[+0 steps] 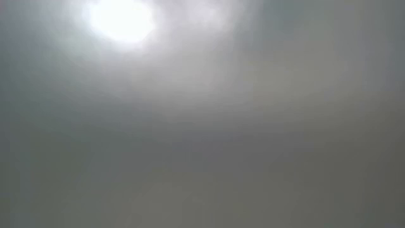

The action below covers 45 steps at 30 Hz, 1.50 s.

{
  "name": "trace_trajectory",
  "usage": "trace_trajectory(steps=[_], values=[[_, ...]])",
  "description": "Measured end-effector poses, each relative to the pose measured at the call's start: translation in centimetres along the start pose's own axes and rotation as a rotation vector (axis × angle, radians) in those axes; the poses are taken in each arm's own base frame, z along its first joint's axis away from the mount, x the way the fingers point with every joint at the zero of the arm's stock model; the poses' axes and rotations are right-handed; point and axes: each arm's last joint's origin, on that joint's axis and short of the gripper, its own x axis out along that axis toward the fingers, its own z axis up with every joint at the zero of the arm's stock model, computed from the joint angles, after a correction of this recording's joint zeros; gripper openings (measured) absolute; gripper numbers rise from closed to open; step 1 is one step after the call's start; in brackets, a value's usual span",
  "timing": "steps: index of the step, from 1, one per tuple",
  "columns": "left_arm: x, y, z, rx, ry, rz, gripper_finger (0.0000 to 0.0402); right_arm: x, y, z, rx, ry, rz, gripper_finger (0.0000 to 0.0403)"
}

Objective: Sort silverware by color (type)
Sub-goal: Put the blue fork into the yellow bin, then put the orange fork into the transparent bin

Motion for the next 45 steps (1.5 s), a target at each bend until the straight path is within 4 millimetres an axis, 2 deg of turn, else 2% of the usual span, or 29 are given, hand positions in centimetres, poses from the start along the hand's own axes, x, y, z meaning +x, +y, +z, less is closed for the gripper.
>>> trace_trajectory(steps=[7,12,16,23,27,32,39,45], values=[[-1.0,-0.5,0.7,0.026,-0.029,-0.022,0.0071,0.5,-0.7,0.1,0.013,0.042,0.026,0.0095],[-2.2,-0.5,2.2,0.059,-0.266,0.080,0.0088,1.7,-2.9,-0.3,0.024,0.182,0.044,0.0096],[-2.8,0.7,3.6,-0.001,-0.435,0.246,0.0093,3.0,-5.3,-0.8,0.045,0.296,-0.018,0.0096],[-3.2,3.9,6.2,-0.169,-0.752,0.534,0.0094,4.9,-9.8,-1.1,0.112,0.438,0.009,0.0096],[-2.5,5.9,7.6,-0.260,-0.794,0.617,0.0094,5.8,-12.4,-1.9,0.051,0.523,-0.014,0.0096],[-1.4,8.3,9.2,-0.378,-0.807,0.677,0.0094,6.4,-15.2,-3.0,-0.013,0.636,0.046,0.0096],[-1.0,9.9,10.8,-0.363,-0.802,0.739,0.0094,7.1,-18.4,-4.1,-0.089,0.687,0.087,0.0096],[-0.9,12.5,12.4,-0.377,-0.678,0.792,0.0094,8.7,-20.9,-5.6,-0.104,0.768,0.098,0.0103]])
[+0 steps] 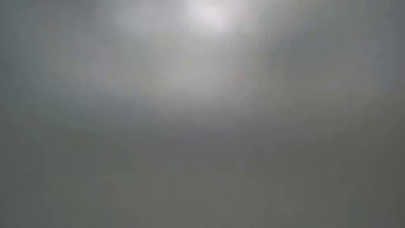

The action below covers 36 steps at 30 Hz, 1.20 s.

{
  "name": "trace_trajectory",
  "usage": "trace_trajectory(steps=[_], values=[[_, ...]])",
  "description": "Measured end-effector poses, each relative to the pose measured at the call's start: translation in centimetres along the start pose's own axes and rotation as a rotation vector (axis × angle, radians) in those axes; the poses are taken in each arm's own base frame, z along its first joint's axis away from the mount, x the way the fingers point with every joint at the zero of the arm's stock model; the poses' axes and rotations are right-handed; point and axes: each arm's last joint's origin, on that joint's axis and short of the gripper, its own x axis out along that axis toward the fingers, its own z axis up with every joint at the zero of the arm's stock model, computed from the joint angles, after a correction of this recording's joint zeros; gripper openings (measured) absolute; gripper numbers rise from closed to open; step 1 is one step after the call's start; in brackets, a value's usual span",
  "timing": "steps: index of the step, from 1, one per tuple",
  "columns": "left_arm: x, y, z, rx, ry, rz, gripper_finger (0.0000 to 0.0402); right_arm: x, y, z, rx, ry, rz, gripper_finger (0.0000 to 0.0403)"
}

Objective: Sort silverware by color (type)
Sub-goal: Put the orange fork into the transparent bin

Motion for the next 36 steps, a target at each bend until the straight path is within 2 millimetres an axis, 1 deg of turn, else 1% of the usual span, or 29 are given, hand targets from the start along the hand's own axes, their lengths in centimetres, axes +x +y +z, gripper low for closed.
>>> trace_trajectory(steps=[3,6,10,13,15,19,24,26,36], values=[[1.1,0.5,0.6,-0.001,0.011,0.038,0.0094,1.7,-0.8,0.5,-0.026,0.058,0.017,0.0120],[1.7,0.8,1.0,0.011,0.018,0.059,0.0094,3.8,-1.0,1.2,-0.099,0.129,0.044,0.0133],[1.9,0.9,1.1,0.022,0.022,0.067,0.0094,6.5,-0.7,2.1,-0.225,0.218,0.081,0.0136],[1.9,1.0,1.1,0.020,0.022,0.065,0.0094,8.0,-0.4,2.5,-0.265,0.268,0.105,0.0136],[1.9,1.0,1.2,0.017,0.027,0.060,0.0094,8.6,-0.4,2.7,-0.269,0.284,0.112,0.0136],[1.8,1.0,1.2,0.015,0.036,0.053,0.0094,8.8,-0.5,3.2,-0.274,0.281,0.111,0.0136],[1.8,1.1,1.2,0.015,0.036,0.053,0.0094,7.5,-0.9,3.7,-0.254,0.227,0.087,0.0136],[1.8,1.1,1.2,0.015,0.036,0.053,0.0094,7.3,-1.1,4.0,-0.242,0.194,0.073,0.0136],[1.8,1.1,1.2,0.015,0.036,0.053,0.0094,8.0,-1.1,4.6,-0.281,0.158,0.067,0.0137]])
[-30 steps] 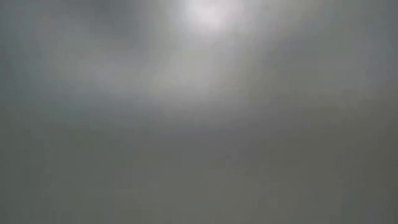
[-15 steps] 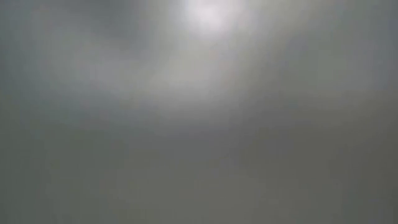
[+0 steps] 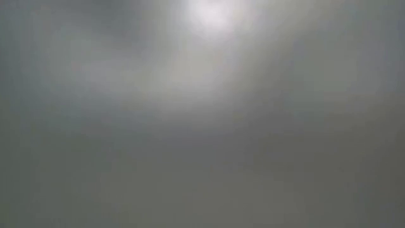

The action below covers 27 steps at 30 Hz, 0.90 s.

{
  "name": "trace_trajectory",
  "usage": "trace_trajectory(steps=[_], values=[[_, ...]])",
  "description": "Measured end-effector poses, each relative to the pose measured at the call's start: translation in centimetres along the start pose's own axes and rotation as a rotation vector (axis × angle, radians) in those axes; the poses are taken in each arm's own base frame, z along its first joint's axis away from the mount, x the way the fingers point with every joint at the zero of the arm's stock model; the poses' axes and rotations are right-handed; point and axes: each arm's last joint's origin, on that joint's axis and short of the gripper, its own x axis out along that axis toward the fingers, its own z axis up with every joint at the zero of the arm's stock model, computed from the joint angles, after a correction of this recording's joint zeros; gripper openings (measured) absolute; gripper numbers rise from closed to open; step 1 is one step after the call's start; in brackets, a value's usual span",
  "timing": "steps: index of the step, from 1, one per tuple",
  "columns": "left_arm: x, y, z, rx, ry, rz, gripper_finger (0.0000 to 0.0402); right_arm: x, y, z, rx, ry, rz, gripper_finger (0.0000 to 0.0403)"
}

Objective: Sort silverware by color (type)
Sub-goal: Put the orange fork into the transparent bin

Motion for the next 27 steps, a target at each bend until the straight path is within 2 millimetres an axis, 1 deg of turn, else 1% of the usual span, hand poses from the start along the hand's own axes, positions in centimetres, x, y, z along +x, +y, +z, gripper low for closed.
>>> trace_trajectory(steps=[5,12,20,23,27], values=[[0.0,0.0,0.0,-0.004,-0.001,0.000,0.0094,0.2,0.0,0.2,-0.005,-0.003,0.005,0.0137],[0.0,0.0,0.0,-0.008,-0.002,-0.002,0.0094,1.6,0.0,0.8,-0.014,-0.004,0.059,0.0137],[0.0,0.0,0.0,-0.008,-0.002,-0.002,0.0094,2.0,-0.1,1.1,-0.015,-0.004,0.063,0.0136],[0.0,0.0,0.0,-0.008,-0.002,-0.002,0.0094,2.0,-0.1,1.1,-0.013,-0.004,0.064,0.0126],[0.0,0.0,0.0,-0.010,-0.003,-0.003,0.0094,2.0,0.0,1.1,-0.010,-0.003,0.072,0.0092]])
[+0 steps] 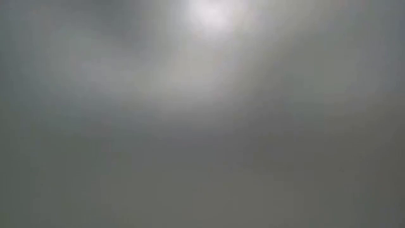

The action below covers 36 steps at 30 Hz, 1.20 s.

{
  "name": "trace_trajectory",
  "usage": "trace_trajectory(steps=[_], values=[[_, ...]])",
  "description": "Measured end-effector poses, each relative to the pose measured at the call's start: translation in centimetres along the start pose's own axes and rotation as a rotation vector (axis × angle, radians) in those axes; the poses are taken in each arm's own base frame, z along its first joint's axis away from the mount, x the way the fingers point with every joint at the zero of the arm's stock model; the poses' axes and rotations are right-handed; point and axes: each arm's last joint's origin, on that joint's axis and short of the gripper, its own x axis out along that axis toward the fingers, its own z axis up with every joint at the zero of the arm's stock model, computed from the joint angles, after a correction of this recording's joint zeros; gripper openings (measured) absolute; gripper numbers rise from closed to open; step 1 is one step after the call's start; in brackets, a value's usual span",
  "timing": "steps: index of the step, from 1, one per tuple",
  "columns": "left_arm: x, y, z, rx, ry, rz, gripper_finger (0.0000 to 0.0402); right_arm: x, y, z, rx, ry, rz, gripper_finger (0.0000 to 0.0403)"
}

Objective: Sort silverware by color (type)
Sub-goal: Put the orange fork into the transparent bin

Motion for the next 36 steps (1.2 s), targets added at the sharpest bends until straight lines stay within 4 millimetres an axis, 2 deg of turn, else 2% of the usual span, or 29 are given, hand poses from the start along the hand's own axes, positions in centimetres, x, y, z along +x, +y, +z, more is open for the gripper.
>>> trace_trajectory(steps=[7,14,18,22,28,32,36], values=[[0.0,0.0,0.0,-0.001,-0.001,-0.001,0.0094,0.0,0.1,-0.1,0.003,0.006,0.005,0.0023],[0.0,0.0,0.0,-0.001,-0.001,-0.001,0.0094,-0.1,0.4,-0.6,0.017,0.048,0.048,0.0024],[0.0,0.0,0.0,-0.001,-0.001,-0.001,0.0094,-1.0,0.6,-1.1,0.051,0.035,0.044,0.0024],[0.0,0.0,0.0,0.015,-0.023,0.017,0.0094,-2.8,0.8,-1.8,0.084,-0.017,0.013,0.0024],[0.2,0.0,-0.1,0.022,-0.055,0.033,0.0094,-6.9,1.6,-3.4,0.195,-0.165,-0.060,0.0024],[0.1,-0.9,0.6,0.022,-0.099,-0.022,0.0094,-10.3,3.1,-4.4,0.236,-0.337,-0.087,0.0023],[-0.1,-2.7,2.2,0.056,-0.186,-0.147,0.0094,-13.5,5.4,-5.3,0.230,-0.527,-0.110,0.0023]])
